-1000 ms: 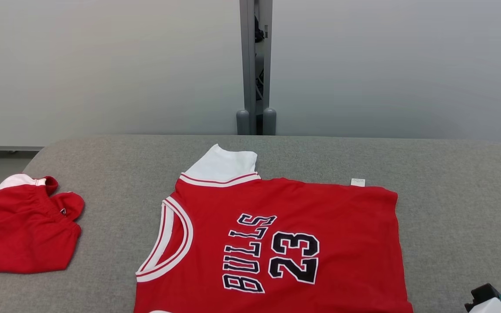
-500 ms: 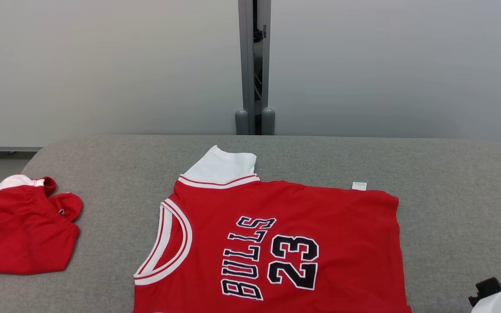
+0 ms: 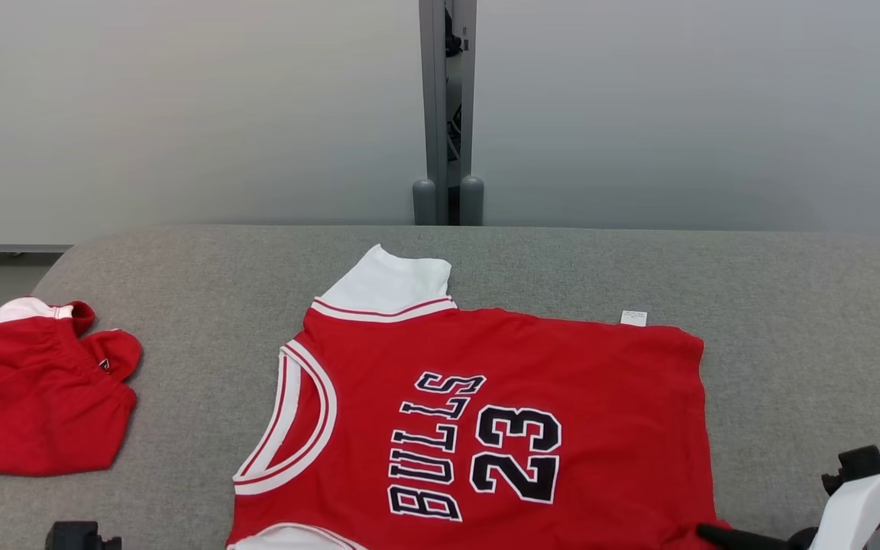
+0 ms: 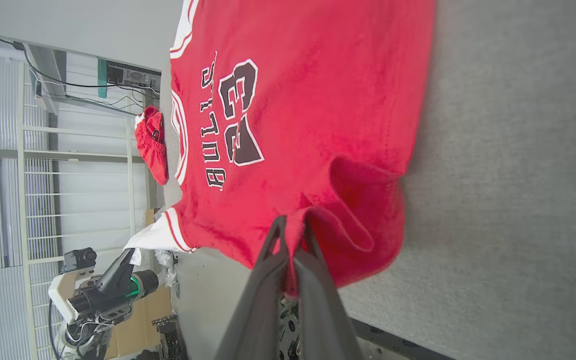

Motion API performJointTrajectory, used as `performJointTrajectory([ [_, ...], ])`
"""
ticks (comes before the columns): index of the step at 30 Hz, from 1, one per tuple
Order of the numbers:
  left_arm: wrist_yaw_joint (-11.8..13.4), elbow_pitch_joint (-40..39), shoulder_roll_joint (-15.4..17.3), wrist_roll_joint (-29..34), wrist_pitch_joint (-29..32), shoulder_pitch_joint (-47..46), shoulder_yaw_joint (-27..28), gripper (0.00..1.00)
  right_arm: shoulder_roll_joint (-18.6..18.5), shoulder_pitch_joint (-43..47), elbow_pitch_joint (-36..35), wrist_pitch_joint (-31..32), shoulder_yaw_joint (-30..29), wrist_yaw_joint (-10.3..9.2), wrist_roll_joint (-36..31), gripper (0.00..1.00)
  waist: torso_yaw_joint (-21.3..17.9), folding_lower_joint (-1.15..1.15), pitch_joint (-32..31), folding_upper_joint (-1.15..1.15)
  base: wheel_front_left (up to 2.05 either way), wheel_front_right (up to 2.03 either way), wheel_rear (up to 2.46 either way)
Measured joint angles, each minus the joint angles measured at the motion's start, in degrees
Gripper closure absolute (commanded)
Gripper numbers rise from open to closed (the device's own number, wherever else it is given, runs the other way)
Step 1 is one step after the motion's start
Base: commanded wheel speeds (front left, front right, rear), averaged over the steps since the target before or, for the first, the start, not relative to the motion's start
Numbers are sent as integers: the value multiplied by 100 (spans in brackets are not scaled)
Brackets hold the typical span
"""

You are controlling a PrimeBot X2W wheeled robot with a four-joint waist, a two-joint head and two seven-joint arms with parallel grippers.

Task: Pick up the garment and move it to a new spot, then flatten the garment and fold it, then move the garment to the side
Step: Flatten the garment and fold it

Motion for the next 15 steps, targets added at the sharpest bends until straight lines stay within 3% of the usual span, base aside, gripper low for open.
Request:
performJointTrajectory([
  [15,-7,187,-411,-154,-338,-464,491,100,290,-208,113,-387,-401,0,30,100,-122,0,209,0,0,0,0],
])
